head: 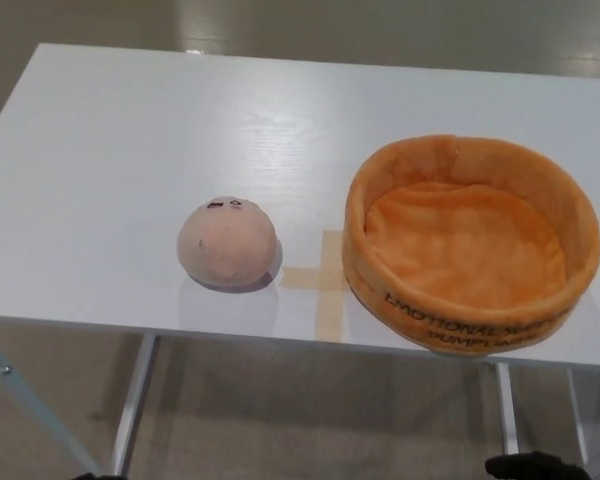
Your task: Use the left hand to pick up the pink round toy on the left and place it inside the orange plate on the desk.
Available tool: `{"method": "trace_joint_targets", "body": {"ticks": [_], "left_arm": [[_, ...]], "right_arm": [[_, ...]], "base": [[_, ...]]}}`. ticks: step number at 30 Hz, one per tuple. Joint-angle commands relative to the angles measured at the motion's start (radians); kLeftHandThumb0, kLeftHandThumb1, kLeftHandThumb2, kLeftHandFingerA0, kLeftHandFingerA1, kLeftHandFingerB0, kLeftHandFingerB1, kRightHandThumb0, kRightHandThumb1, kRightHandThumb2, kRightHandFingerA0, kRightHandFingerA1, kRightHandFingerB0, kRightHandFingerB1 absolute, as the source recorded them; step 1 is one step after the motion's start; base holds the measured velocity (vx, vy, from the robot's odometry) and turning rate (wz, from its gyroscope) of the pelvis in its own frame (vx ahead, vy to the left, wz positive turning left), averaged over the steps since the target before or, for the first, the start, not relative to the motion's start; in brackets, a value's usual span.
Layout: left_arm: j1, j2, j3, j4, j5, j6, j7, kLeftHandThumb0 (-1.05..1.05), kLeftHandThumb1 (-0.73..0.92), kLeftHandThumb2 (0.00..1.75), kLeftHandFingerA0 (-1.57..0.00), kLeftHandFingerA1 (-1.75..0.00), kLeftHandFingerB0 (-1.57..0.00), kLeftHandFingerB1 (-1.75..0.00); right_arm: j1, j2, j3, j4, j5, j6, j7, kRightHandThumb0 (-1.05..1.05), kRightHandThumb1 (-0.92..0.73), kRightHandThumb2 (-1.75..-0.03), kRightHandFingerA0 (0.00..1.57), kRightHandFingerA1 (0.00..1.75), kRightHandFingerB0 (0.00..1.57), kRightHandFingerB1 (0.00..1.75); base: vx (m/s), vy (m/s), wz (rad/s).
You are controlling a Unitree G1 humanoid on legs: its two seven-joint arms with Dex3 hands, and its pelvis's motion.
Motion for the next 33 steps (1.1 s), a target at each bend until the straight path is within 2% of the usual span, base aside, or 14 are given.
{"method": "trace_joint_targets", "body": {"ticks": [1,5,11,14,15,16,17,20,23,27,31,33], "left_arm": [[0.001,0.007,-0.007,0.038,0.017,-0.095,0.025,-0.26,0.61,0.58,-0.46,-0.42,-0.46,-0.37],[-0.004,0.007,-0.01,0.051,0.022,-0.108,0.027,-0.25,0.6,0.58,-0.46,-0.42,-0.46,-0.37],[0.038,0.011,-0.023,0.024,0.021,-0.182,-0.045,-0.25,0.6,0.58,-0.44,-0.4,-0.42,-0.34],[0.097,0.057,-0.082,-0.054,0.054,-0.225,-0.142,-0.29,0.6,0.58,-0.35,-0.36,-0.33,-0.31],[0.112,0.068,-0.091,-0.078,0.051,-0.231,-0.166,-0.35,0.56,0.67,-0.29,-0.4,-0.28,-0.36],[0.125,0.077,-0.098,-0.1,0.045,-0.239,-0.188,-0.35,0.56,0.67,-0.29,-0.4,-0.28,-0.36],[0.167,0.118,-0.126,-0.181,0.037,-0.253,-0.282,-0.34,0.58,0.65,-0.21,-0.37,-0.19,-0.33],[0.222,0.173,-0.163,-0.311,0.027,-0.256,-0.362,-0.31,0.58,0.61,-0.14,-0.35,-0.12,-0.32],[0.279,0.218,-0.181,-0.452,0.0,-0.243,-0.43,-0.3,0.57,0.62,-0.14,-0.35,-0.11,-0.32],[0.393,0.328,-0.212,-0.795,-0.055,-0.202,-0.542,-0.3,0.59,0.63,-0.19,-0.37,-0.1,-0.31],[0.433,0.395,-0.229,-0.982,-0.068,-0.172,-0.595,-0.32,0.59,0.66,-0.16,-0.35,-0.09,-0.3],[0.428,0.42,-0.255,-1.067,-0.115,-0.225,-0.632,-0.25,0.59,0.62,-0.21,-0.36,-0.13,-0.31]], "right_arm": [[-0.001,0.002,-0.004,0.033,0.015,-0.064,-0.022,-0.19,-0.58,-0.61,0.62,0.95,0.5,0.77],[-0.002,0.002,-0.002,0.04,0.013,-0.074,-0.029,-0.19,-0.58,-0.62,0.63,0.96,0.52,0.78],[0.004,0.0,0.001,0.048,0.012,-0.077,-0.022,-0.17,-0.58,-0.61,0.62,0.94,0.52,0.77],[0.001,-0.005,0.002,0.055,0.009,-0.069,-0.025,-0.14,-0.59,-0.6,0.64,0.96,0.52,0.76],[0.0,-0.006,0.0,0.056,0.012,-0.067,-0.023,-0.14,-0.59,-0.6,0.64,0.96,0.53,0.77],[-0.001,-0.006,-0.003,0.056,0.016,-0.066,-0.021,-0.14,-0.59,-0.6,0.64,0.96,0.53,0.77],[-0.002,-0.006,-0.006,0.058,0.019,-0.069,-0.021,-0.15,-0.57,-0.61,0.67,0.97,0.55,0.79],[-0.003,-0.005,-0.01,0.058,0.023,-0.077,-0.021,-0.16,-0.57,-0.63,0.7,1.03,0.56,0.81],[-0.007,-0.006,-0.01,0.058,0.022,-0.075,-0.02,-0.15,-0.57,-0.63,0.71,1.03,0.55,0.8],[-0.015,-0.002,-0.006,0.056,0.018,-0.065,-0.024,-0.16,-0.58,-0.62,0.64,0.96,0.55,0.79],[-0.017,0.001,-0.003,0.051,0.015,-0.074,-0.028,-0.17,-0.57,-0.63,0.68,1.0,0.55,0.8],[-0.02,-0.001,0.001,0.053,0.01,-0.069,-0.031,-0.16,-0.58,-0.62,0.67,0.97,0.56,0.79]], "base": [[0.0,0.0,0.0],[0.0,0.0,0.0],[0.0,0.0,0.0],[0.0,0.0,0.0],[0.0,0.0,0.0],[0.0,0.0,0.0],[0.0,0.0,0.0],[0.0,0.0,0.0],[0.0,0.0,0.0],[0.0,0.0,0.0],[0.0,0.0,0.0],[0.0,0.0,0.0]]}}
